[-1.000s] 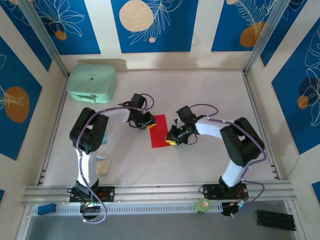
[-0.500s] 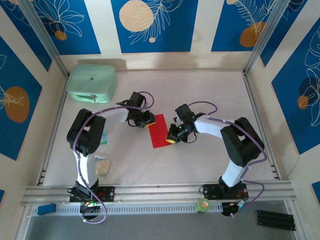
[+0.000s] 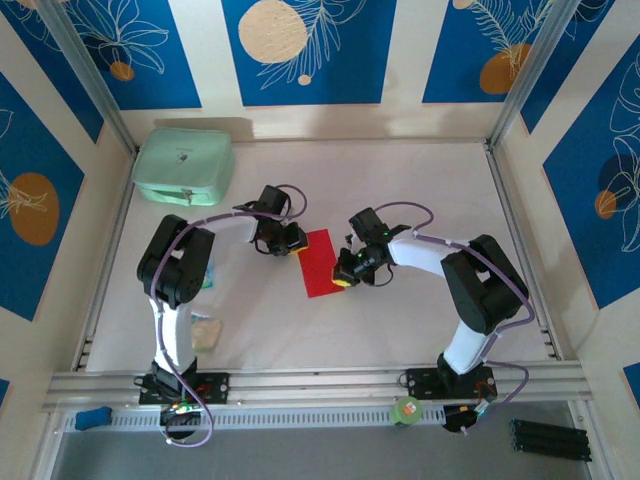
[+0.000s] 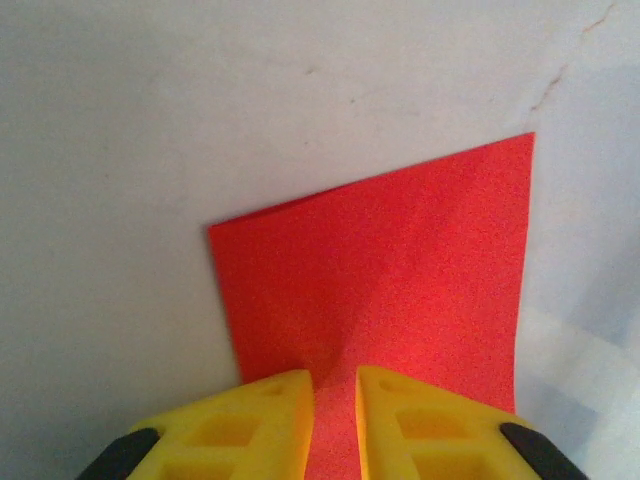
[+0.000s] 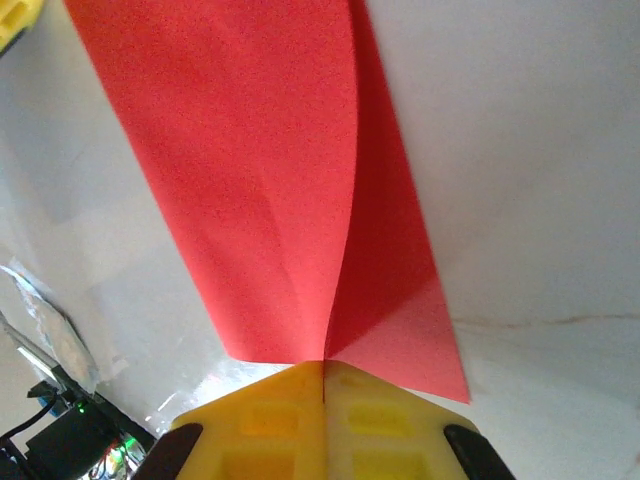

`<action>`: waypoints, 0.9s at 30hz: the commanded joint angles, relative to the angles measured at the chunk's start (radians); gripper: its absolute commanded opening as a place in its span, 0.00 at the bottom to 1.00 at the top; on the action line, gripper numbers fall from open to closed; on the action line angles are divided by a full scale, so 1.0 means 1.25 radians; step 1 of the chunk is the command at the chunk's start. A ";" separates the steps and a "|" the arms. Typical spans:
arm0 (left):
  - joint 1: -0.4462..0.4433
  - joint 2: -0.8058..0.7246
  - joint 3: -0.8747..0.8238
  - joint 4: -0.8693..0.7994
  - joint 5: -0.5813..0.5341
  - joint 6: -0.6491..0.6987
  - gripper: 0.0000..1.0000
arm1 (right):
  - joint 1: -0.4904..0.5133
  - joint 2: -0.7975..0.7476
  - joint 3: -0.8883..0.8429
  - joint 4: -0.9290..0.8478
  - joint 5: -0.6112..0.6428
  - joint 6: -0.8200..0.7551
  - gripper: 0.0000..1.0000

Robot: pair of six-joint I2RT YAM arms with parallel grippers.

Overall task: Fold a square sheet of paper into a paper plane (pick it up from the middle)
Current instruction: Fold the triangle a second time at the center of the table.

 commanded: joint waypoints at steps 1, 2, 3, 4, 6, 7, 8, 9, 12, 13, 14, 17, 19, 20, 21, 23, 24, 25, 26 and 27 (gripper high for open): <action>0.004 0.033 -0.009 -0.021 -0.024 -0.004 0.22 | 0.015 -0.012 0.028 0.051 -0.037 -0.036 0.00; 0.003 0.033 -0.012 -0.017 -0.022 -0.006 0.22 | 0.019 -0.007 0.037 0.061 -0.042 -0.041 0.00; 0.004 0.035 -0.014 -0.016 -0.020 -0.008 0.22 | 0.023 0.000 0.048 0.068 -0.042 -0.044 0.00; 0.003 0.035 -0.017 -0.016 -0.021 -0.007 0.21 | 0.026 0.006 0.056 0.074 -0.044 -0.046 0.00; 0.003 0.035 -0.020 -0.013 -0.021 -0.009 0.21 | 0.030 0.028 0.080 0.085 -0.044 -0.044 0.00; 0.003 0.035 -0.021 -0.012 -0.021 -0.009 0.21 | 0.031 0.038 0.087 0.093 -0.044 -0.039 0.00; 0.003 0.035 -0.022 -0.012 -0.020 -0.009 0.21 | 0.030 0.051 0.096 0.101 -0.046 -0.033 0.00; 0.003 0.035 -0.022 -0.011 -0.019 -0.010 0.21 | 0.032 0.062 0.105 0.108 -0.042 -0.026 0.00; 0.003 0.036 -0.021 -0.009 -0.016 -0.011 0.21 | 0.037 0.090 0.128 0.117 -0.030 -0.014 0.00; 0.003 0.035 -0.022 -0.009 -0.016 -0.011 0.21 | 0.040 0.098 0.136 0.114 -0.023 -0.013 0.00; 0.003 0.036 -0.021 -0.010 -0.015 -0.011 0.21 | 0.043 0.106 0.146 0.112 -0.020 -0.014 0.00; 0.004 0.037 -0.024 -0.010 -0.015 -0.009 0.21 | 0.053 0.125 0.167 0.091 -0.006 -0.018 0.00; 0.003 0.035 -0.025 -0.008 -0.013 -0.010 0.21 | 0.056 0.132 0.167 0.086 -0.002 -0.015 0.00; 0.003 0.035 -0.027 -0.007 -0.012 -0.012 0.21 | 0.056 0.135 0.165 0.085 -0.002 -0.014 0.00; 0.004 0.035 -0.028 -0.006 -0.013 -0.011 0.21 | 0.057 0.137 0.163 0.083 0.000 -0.011 0.00; 0.003 0.036 -0.029 -0.005 -0.011 -0.011 0.21 | 0.060 0.141 0.161 0.077 0.009 -0.008 0.00; 0.003 0.037 -0.030 -0.004 -0.011 -0.012 0.21 | 0.060 0.144 0.162 0.070 0.014 -0.006 0.00; 0.003 0.036 -0.030 -0.005 -0.011 -0.012 0.22 | 0.061 0.147 0.164 0.067 0.016 -0.006 0.00; 0.003 0.035 -0.030 -0.005 -0.010 -0.012 0.22 | 0.061 0.149 0.164 0.062 0.019 -0.005 0.00; 0.004 0.035 -0.030 -0.004 -0.010 -0.012 0.22 | 0.062 0.149 0.163 0.061 0.024 -0.003 0.00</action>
